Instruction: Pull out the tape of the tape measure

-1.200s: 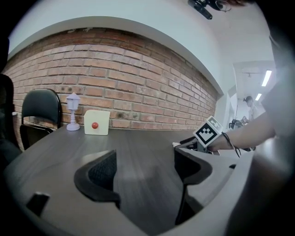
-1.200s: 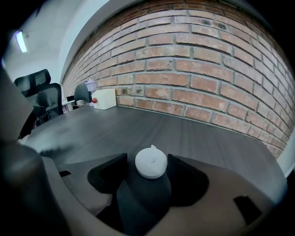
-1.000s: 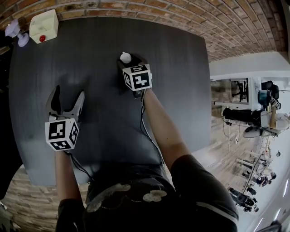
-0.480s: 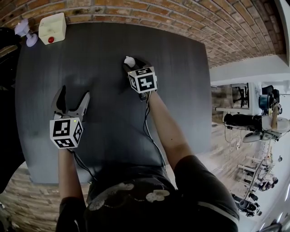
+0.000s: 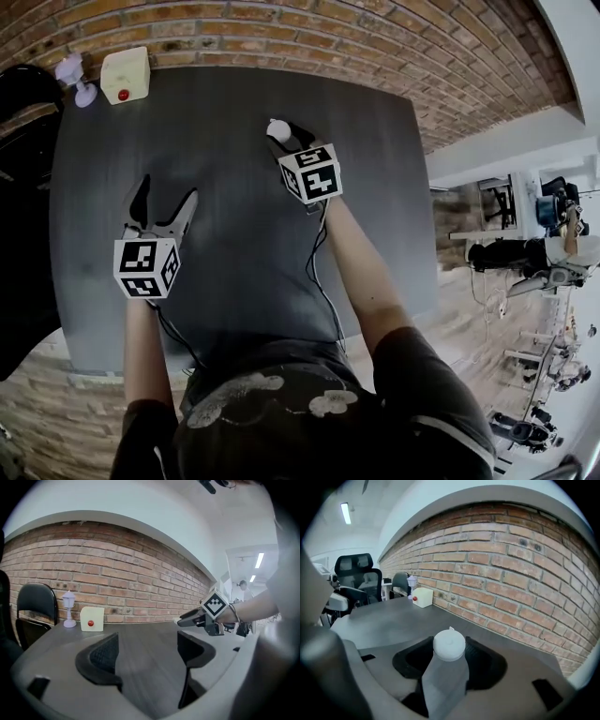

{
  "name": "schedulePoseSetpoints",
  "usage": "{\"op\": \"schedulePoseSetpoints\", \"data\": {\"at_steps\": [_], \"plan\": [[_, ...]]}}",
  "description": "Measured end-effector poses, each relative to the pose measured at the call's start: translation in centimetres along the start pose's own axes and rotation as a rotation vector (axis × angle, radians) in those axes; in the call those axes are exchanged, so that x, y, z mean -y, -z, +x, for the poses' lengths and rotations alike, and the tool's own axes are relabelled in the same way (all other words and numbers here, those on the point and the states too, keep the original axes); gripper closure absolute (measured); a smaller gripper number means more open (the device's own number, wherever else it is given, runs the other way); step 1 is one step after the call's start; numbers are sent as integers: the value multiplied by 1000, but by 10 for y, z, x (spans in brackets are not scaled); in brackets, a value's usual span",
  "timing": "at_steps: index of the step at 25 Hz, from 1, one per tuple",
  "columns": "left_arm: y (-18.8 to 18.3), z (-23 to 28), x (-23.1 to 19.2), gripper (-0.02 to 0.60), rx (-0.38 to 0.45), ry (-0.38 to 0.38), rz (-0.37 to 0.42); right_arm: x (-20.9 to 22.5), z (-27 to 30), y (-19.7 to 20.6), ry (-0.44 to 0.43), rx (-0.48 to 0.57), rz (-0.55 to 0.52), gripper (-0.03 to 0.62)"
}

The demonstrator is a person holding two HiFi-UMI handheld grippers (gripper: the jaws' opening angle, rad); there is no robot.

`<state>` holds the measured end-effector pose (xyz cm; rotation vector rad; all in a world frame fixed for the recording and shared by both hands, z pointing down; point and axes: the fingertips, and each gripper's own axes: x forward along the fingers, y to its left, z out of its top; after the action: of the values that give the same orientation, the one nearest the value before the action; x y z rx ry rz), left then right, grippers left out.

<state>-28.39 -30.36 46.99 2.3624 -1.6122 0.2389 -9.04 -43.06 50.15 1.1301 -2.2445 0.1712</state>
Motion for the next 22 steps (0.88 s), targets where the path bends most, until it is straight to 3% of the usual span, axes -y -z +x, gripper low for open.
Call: {"op": "schedulePoseSetpoints", "data": {"at_steps": [8,15,18,22], "plan": [[-31,-31,22,195,73,17,54,-39,-77,-25,-105,52,-113,362],[-47,-53,47,195,82,61,55,-89,-130,-30,-242,77,-266,362],[-48,-61,64,196,75,89,112,-106,-152,-34,-297,119,-347,362],[-47,-68,100,196,71,187,187,-122,-178,-34,-360,173,-460,362]]}}
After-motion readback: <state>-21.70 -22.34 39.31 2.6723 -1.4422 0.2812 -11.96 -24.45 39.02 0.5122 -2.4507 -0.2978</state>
